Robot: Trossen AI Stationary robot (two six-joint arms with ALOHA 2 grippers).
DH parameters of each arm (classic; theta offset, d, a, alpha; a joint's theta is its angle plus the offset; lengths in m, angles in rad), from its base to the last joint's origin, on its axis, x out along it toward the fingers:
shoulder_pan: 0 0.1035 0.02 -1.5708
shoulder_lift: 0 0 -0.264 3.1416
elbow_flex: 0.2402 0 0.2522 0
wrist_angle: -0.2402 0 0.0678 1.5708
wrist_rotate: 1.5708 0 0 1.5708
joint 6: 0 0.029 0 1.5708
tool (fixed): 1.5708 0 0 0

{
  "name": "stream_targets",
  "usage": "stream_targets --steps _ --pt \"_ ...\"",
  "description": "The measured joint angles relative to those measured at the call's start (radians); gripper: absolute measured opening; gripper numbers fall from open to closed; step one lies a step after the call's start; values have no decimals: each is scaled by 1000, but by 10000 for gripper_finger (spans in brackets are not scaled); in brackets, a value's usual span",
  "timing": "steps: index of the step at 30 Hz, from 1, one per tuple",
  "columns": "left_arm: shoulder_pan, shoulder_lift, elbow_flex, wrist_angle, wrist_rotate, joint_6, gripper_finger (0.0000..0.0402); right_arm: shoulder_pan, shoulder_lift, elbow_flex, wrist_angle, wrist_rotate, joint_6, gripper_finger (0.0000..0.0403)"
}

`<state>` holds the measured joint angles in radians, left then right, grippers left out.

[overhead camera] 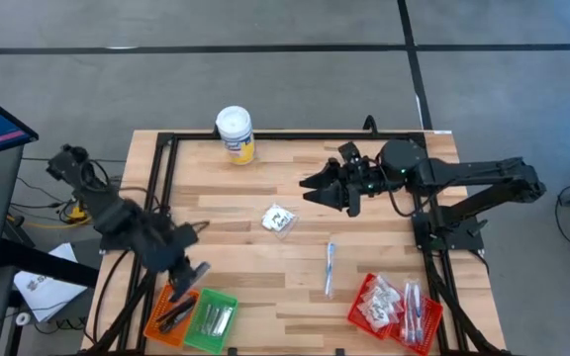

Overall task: Pick & Place Travel size toiletries
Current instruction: Put the black comb into the orange basket

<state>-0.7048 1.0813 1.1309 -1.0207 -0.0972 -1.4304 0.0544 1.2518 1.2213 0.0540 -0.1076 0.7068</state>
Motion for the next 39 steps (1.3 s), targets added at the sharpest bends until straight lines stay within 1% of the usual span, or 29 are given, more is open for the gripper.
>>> stream_targets --steps 4,6,10,15,24,29,39 --pt "-93 68 0 -53 0 -92 4 12 12 2 37 12 6 276" --pt "-128 98 -1 -52 -2 -123 4 16 17 2 60 12 15 276" --pt "-192 163 -1 -53 -6 -167 4 24 32 0 75 12 20 276" --pt "-248 241 -1 -53 -7 -175 5 37 29 2 92 12 20 276" --pt "-283 329 -2 -33 0 -183 5 37 29 2 90 12 19 276" --pt "-294 363 -2 -25 45 -196 5 37 29 2 90 12 20 276" --pt "-329 422 -12 14 44 -221 5 37 29 2 90 12 19 276"
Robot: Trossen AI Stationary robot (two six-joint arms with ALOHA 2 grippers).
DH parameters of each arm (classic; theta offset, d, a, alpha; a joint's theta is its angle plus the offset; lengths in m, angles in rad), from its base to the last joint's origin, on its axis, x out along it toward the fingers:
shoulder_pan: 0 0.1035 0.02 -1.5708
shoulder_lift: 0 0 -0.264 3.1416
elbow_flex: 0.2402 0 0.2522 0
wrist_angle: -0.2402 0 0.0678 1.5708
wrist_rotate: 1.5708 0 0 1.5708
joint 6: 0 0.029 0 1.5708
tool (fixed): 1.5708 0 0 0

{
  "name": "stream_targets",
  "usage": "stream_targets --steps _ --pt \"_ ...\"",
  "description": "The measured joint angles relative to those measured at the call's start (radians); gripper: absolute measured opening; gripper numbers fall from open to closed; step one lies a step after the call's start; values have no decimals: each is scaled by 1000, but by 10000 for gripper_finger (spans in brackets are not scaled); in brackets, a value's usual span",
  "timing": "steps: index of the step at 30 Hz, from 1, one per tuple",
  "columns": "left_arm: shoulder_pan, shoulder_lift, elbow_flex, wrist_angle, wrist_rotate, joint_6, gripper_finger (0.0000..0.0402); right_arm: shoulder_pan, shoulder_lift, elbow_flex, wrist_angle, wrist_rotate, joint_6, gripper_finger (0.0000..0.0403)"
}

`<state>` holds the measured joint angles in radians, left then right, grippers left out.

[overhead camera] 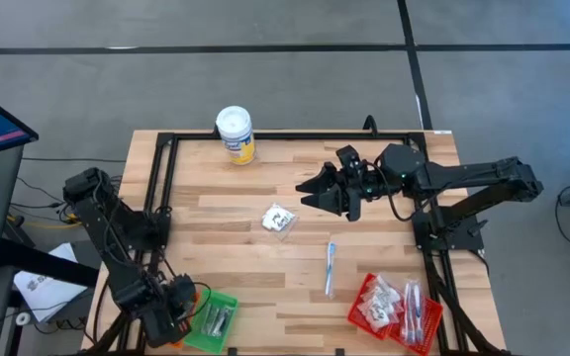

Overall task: Pick & Place Travel size toiletries
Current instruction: Put the black comb into the orange basket, then put the cotton pods into the left red basket

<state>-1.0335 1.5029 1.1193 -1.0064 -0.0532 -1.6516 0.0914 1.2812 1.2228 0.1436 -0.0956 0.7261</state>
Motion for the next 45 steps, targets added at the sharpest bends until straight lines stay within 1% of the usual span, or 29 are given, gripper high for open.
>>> stream_targets --steps 3,7,9,15,20,24,32,35,40,45 --pt "-9 5 -56 85 7 -6 5 0 0 0 0 0 0 276" --pt "-10 5 -124 159 51 -13 5 0 0 0 0 0 0 276" --pt "-10 5 -136 159 63 -13 5 0 0 0 0 0 0 276" --pt "-9 4 -150 164 61 -10 5 0 0 0 0 0 0 276" --pt "-9 3 -184 170 63 -11 7 -3 0 0 0 0 0 276" --pt "-9 3 -197 178 62 -13 23 -4 0 0 0 0 0 276" --pt "-8 -21 -197 182 50 -14 87 -5 0 0 0 0 0 276" --pt "-8 -49 -197 176 50 -22 104 -8 0 0 0 -1 0 276" --pt "-8 -112 -197 169 48 -54 107 -12 0 0 0 -1 0 276" --pt "-8 -191 -197 166 -28 -81 99 -21 0 0 0 -4 -3 276"
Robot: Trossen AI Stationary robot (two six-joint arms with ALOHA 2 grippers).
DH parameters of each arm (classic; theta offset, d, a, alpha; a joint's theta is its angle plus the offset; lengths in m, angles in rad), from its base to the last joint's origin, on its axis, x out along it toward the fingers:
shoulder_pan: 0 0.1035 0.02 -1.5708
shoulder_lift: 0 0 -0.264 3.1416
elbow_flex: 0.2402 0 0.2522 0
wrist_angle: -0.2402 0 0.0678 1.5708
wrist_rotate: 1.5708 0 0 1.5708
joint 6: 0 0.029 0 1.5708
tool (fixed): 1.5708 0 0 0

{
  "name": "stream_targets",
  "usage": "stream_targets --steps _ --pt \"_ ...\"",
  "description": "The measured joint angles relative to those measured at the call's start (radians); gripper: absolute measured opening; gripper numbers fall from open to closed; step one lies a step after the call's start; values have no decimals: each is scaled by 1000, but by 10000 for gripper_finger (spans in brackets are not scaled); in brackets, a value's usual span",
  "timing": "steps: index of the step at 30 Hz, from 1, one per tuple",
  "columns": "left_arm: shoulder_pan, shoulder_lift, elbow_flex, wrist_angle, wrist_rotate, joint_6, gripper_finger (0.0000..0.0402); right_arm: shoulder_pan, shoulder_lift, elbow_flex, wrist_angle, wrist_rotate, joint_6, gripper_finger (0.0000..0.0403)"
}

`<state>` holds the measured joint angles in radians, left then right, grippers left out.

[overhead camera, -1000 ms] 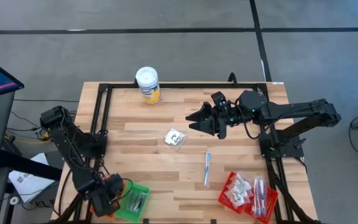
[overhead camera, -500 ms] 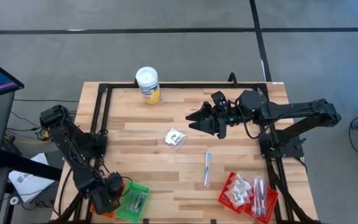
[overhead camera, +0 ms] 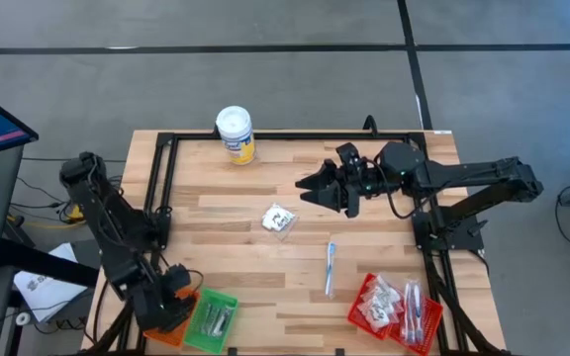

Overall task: Pick & Place Travel size toiletries
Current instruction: Put the cotton pods into the left red basket

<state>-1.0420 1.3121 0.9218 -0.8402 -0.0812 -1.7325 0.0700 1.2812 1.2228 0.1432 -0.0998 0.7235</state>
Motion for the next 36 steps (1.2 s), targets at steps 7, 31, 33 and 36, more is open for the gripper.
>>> stream_targets --steps 7,31,33,36 --pt "21 -106 0 -1 -210 4 89 -17 0 0 -39 -37 65 276" --pt "560 -172 0 202 -253 554 71 -14 -43 0 -497 -100 100 276" --pt "610 -171 0 229 -253 579 70 1 -66 0 -555 -68 100 276" --pt "686 -171 0 277 -241 607 71 28 -111 0 -625 -4 100 276"
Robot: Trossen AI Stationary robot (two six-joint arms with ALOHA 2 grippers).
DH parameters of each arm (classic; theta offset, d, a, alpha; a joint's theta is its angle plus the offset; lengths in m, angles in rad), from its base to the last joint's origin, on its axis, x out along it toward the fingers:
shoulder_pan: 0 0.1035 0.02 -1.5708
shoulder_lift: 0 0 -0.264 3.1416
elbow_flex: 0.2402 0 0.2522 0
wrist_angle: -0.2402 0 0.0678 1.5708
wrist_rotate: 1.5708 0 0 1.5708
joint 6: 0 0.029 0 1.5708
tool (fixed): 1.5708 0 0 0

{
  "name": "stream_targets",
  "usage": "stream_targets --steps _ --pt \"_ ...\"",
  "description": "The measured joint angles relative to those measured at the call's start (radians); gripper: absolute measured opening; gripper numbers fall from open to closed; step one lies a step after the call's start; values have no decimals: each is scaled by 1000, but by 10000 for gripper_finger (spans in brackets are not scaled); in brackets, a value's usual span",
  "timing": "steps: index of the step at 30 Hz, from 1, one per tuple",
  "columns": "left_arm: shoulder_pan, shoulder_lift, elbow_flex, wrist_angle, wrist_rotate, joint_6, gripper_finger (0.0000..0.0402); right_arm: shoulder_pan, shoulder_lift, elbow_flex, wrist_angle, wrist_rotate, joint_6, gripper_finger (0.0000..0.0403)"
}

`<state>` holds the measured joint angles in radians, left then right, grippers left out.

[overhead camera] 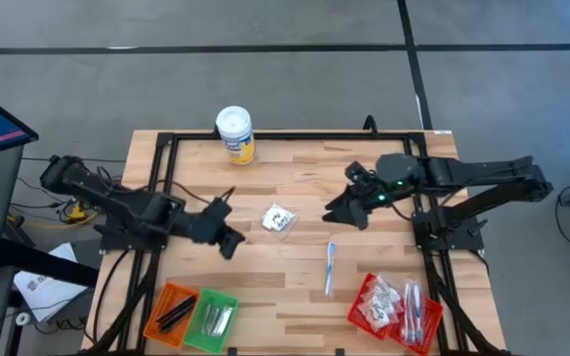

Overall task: Pick & Place Travel size toiletries
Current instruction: Put the cotton pods into the left red basket

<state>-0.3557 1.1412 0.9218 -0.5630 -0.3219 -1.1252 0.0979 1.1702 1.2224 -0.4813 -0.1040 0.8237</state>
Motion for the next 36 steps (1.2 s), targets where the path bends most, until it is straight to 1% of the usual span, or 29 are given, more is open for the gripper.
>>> stream_targets --steps 2,5,8,11,12,15,18,20,22,26,30,33,36 --pt "49 6 0 43 9 23 72 20 -31 0 -34 51 5 276" --pt "126 34 0 106 50 64 72 56 -78 -16 -56 126 15 276" --pt "206 96 0 164 134 74 72 92 -140 -80 -50 183 53 276" --pt "265 177 0 207 227 74 74 120 -210 -184 -21 227 112 276" --pt "280 202 0 207 243 74 77 128 -231 -223 14 237 127 276" --pt "306 270 0 207 249 102 84 138 -301 -346 202 237 144 276" --pt "321 337 0 208 227 147 88 138 -362 -457 391 233 147 276" --pt "334 382 0 205 224 125 91 129 -391 -510 474 233 164 276" --pt "348 414 0 205 226 67 97 110 -418 -557 518 233 200 276" --pt "400 440 -11 214 232 -52 121 96 -440 -611 585 233 273 276" --pt "459 439 -41 253 268 -75 159 98 -439 -613 611 232 274 276" --pt "498 439 -88 312 358 -97 191 98 -436 -613 664 232 267 276" --pt "517 439 -144 444 442 -131 219 97 -426 -612 744 232 223 276"
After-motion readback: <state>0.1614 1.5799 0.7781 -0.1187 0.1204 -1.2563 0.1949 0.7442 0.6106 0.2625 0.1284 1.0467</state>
